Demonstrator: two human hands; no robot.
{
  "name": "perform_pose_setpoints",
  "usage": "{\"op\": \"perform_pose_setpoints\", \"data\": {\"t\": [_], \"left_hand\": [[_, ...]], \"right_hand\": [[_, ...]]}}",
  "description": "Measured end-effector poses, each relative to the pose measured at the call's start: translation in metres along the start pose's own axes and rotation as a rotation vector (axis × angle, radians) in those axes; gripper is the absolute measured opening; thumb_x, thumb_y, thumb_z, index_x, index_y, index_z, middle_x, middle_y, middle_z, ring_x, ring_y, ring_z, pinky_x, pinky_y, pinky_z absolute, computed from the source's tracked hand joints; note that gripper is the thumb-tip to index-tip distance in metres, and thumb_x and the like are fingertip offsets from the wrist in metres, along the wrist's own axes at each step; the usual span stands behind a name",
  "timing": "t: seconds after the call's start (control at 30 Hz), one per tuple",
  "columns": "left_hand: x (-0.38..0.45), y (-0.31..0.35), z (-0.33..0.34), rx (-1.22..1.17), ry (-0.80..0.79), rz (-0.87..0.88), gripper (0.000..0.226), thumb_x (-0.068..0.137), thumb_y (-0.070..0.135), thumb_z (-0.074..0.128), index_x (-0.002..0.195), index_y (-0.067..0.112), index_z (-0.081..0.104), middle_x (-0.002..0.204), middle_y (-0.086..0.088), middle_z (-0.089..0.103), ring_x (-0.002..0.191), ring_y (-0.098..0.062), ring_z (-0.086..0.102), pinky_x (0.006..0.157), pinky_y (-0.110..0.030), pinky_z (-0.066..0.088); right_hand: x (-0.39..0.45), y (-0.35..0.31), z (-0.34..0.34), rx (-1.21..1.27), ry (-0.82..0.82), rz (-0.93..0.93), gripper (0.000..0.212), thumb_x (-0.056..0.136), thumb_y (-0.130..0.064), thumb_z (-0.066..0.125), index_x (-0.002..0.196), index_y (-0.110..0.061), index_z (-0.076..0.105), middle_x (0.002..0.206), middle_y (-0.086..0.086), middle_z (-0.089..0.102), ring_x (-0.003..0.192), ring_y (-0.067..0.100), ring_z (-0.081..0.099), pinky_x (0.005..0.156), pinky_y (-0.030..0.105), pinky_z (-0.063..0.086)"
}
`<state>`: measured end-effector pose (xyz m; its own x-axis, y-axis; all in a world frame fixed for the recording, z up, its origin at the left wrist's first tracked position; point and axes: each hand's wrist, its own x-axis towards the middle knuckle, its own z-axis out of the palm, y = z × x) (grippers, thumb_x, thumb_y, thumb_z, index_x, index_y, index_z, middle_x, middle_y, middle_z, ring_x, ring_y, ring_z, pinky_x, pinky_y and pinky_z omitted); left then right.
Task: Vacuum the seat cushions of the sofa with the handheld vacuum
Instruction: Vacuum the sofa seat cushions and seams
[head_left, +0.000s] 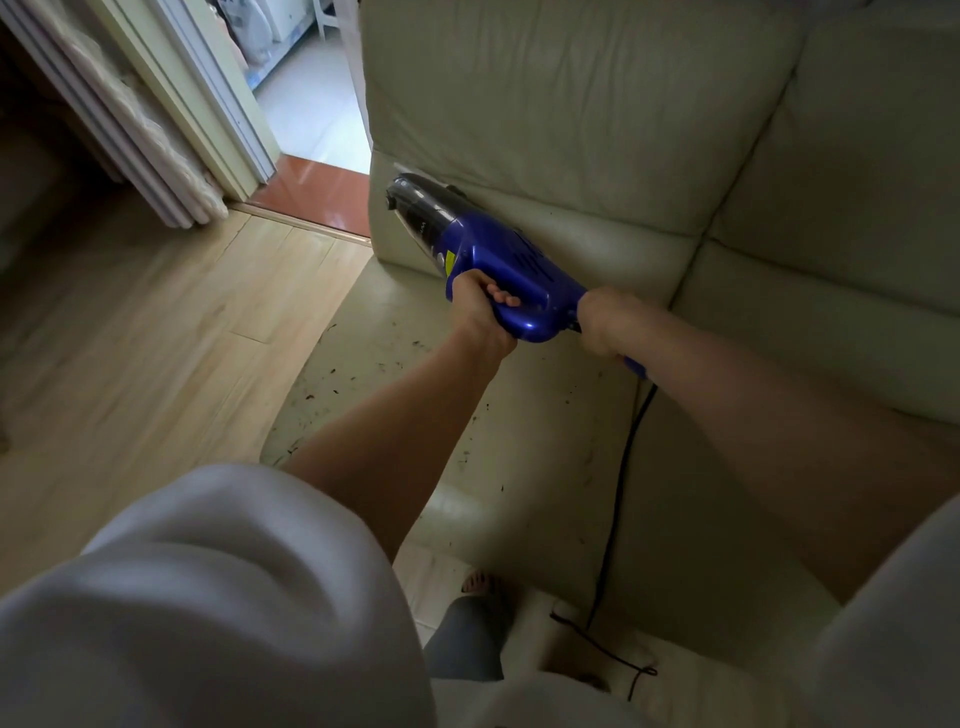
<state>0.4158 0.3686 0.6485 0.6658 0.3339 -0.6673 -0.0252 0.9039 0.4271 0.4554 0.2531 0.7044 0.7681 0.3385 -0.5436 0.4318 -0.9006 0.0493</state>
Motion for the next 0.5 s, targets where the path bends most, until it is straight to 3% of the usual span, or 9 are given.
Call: {"op": "perform_pose_setpoints", "data": {"t": [0.23,0.37,0.5], "left_hand": [[-0.016,-0.036,0.012,0.073,0.007,-0.031,0.033,0.082,0.005,0.04,0.052,0.017,0.038,0.037,0.005,0.037,0.03,-0.008,0.036,0.037,-0.017,0.036],[-0.024,-0.062,0.013,0.082,-0.011,-0.062,0.032,0.084,0.006,0.039,0.053,0.017,0.038,0.037,0.005,0.037,0.029,-0.007,0.036,0.035,-0.016,0.036],[-0.035,-0.089,0.02,0.095,-0.033,-0.079,0.032,0.084,0.005,0.038,0.054,0.017,0.038,0.037,0.005,0.037,0.029,-0.008,0.037,0.035,-0.016,0.036]], "right_hand": [[-0.023,0.038,0.014,0.089,-0.043,0.035,0.025,0.092,-0.001,0.049,0.116,-0.004,0.058,0.067,0.005,0.04,0.056,0.013,0.04,0.07,0.024,0.039],[-0.036,0.06,0.026,0.125,-0.061,0.085,0.023,0.093,-0.004,0.048,0.114,-0.004,0.058,0.066,0.005,0.04,0.055,0.014,0.039,0.06,0.026,0.038],[-0.048,0.086,0.037,0.108,-0.034,0.095,0.016,0.092,-0.004,0.049,0.106,-0.006,0.057,0.066,0.006,0.039,0.06,0.017,0.044,0.07,0.026,0.039]]}}
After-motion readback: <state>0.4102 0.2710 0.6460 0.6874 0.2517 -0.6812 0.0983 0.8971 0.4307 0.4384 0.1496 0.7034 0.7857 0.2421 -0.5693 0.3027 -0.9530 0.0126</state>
